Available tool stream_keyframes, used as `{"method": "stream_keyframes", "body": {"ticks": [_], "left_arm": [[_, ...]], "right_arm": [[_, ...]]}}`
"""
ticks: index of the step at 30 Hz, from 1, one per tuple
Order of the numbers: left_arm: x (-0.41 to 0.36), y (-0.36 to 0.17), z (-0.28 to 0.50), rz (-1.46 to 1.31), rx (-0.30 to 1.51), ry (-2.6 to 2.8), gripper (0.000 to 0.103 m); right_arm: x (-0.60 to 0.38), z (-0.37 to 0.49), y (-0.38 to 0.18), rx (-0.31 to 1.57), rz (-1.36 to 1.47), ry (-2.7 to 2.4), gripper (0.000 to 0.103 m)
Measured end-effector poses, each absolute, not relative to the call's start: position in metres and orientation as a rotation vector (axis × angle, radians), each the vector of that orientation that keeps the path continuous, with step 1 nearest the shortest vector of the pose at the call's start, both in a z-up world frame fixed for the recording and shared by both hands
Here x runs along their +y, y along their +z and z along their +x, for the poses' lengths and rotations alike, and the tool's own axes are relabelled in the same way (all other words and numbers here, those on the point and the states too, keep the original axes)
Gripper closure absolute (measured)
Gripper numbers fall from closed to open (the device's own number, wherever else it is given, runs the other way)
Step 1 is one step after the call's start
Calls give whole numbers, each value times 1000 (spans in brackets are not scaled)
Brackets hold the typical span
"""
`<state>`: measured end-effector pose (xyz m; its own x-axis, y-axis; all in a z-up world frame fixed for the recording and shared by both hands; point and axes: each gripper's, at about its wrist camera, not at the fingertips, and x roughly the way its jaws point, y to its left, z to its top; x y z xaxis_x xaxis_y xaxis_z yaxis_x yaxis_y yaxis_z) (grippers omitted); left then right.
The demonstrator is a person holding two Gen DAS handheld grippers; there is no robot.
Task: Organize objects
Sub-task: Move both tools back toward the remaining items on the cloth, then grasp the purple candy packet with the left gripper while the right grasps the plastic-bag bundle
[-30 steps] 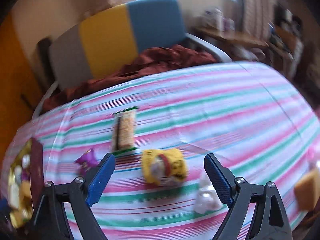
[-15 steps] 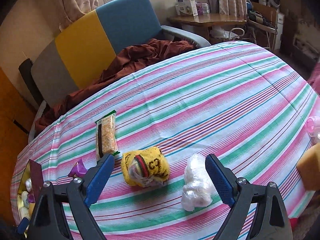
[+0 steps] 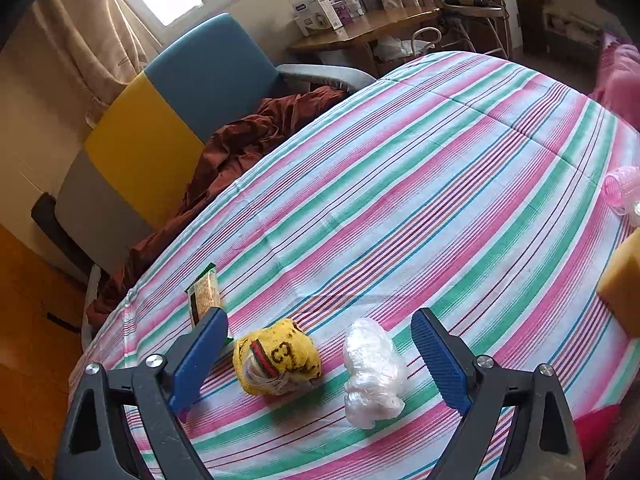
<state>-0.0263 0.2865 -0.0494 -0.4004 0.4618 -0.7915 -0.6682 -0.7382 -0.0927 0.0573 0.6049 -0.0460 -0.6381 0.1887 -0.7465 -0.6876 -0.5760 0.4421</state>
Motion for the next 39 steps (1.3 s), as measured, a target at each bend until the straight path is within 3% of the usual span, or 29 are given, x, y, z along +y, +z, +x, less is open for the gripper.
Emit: {"method": "stream_keyframes", "body": {"ticks": [8, 15, 25, 27, 30, 33, 39], "left_arm": [[316, -59, -49, -1149, 282, 2130, 39], [340, -72, -74, -1176, 254, 2126, 27], [355, -97, -126, -1401, -90, 2131, 25], [364, -105, -130, -1413, -57, 2155, 28], [371, -106, -124, -1356, 52, 2203, 48], [366, -105, -114, -1288, 100, 2180, 54], [346, -101, -91, -1222, 159, 2161, 55]], "right_arm": [[617, 67, -48, 1135, -837, 2190, 8], [609, 53, -51, 1090, -900, 2229, 8], [599, 41, -53, 1019, -972, 2273, 8], [597, 40, -53, 1004, -978, 2280, 8], [599, 40, -52, 990, -967, 2281, 8], [607, 46, -52, 1033, -925, 2261, 8], [629, 58, -62, 1151, -900, 2157, 9]]}}
